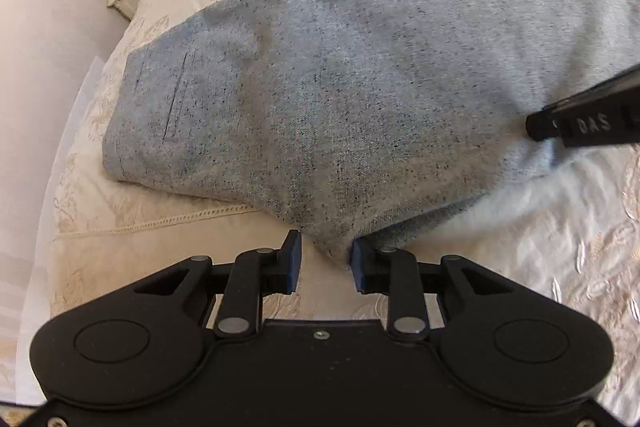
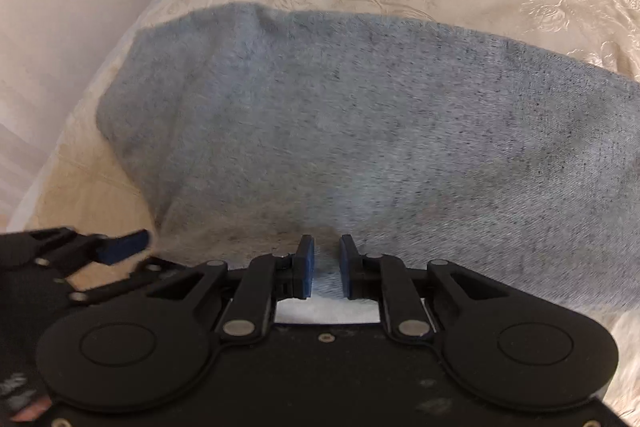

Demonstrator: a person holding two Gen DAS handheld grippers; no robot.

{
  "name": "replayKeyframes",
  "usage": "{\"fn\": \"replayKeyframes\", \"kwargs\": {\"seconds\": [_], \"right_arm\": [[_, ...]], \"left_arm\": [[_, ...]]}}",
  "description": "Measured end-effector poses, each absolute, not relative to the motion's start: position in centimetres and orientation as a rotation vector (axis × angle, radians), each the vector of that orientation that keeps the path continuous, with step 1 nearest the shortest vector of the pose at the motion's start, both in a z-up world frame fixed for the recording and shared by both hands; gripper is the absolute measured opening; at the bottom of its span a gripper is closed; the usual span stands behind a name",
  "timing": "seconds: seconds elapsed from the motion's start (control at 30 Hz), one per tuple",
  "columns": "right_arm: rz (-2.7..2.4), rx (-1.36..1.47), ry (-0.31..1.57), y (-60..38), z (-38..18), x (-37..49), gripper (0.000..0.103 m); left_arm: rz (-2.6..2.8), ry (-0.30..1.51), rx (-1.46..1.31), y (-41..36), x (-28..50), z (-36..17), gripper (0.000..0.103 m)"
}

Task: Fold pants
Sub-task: 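Move the right gripper along the trousers toward the leg hem end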

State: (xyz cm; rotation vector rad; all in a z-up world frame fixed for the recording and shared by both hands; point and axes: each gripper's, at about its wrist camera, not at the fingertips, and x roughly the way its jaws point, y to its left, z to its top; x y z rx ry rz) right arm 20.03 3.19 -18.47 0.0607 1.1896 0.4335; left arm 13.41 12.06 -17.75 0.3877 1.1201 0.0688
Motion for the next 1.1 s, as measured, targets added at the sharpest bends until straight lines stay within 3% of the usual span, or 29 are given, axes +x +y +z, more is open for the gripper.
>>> {"fn": "replayKeyframes", "kwargs": {"seconds": [0.03,0.13,0.37,0.57,0.67,0.77,0.93,1.1], "right_arm": [[0.403,0.026,1.189,2.9,-19.0,20.3,0.007],[0.311,0.061,1.195,0.5,-19.9,21.4,0.004],[0.178,0.133,1.188,-2.3,-20.1,22.1,0.004],[0.15,0.123,1.184,-1.8,-19.3,21.4,0.011],[0.124,0.146,1.173,-2.8,-18.1,20.2,0.016],[0.075,0.167,1.142,-4.0,-16.8,18.8,0.016],[0.021,0.216,1.101,-6.7,-15.7,17.7,0.018],[-0.024,0.19,1.055,-8.9,-16.4,19.1,0.018]], "left_arm": [[0.032,1.114,0.399,12.0,13.0,-17.2,0.038],[-0.133,1.037,0.373,12.4,11.8,-14.7,0.038],[-0.201,0.956,0.183,12.6,14.5,-13.7,0.039],[-0.271,1.233,0.222,12.7,15.9,-19.8,0.036],[-0.322,1.196,0.361,12.1,13.6,-20.4,0.037],[-0.33,1.183,0.309,12.5,12.9,-18.9,0.036],[-0.311,0.989,0.227,11.3,13.3,-14.5,0.036],[-0.191,1.027,0.221,8.6,17.1,-17.0,0.041]]}}
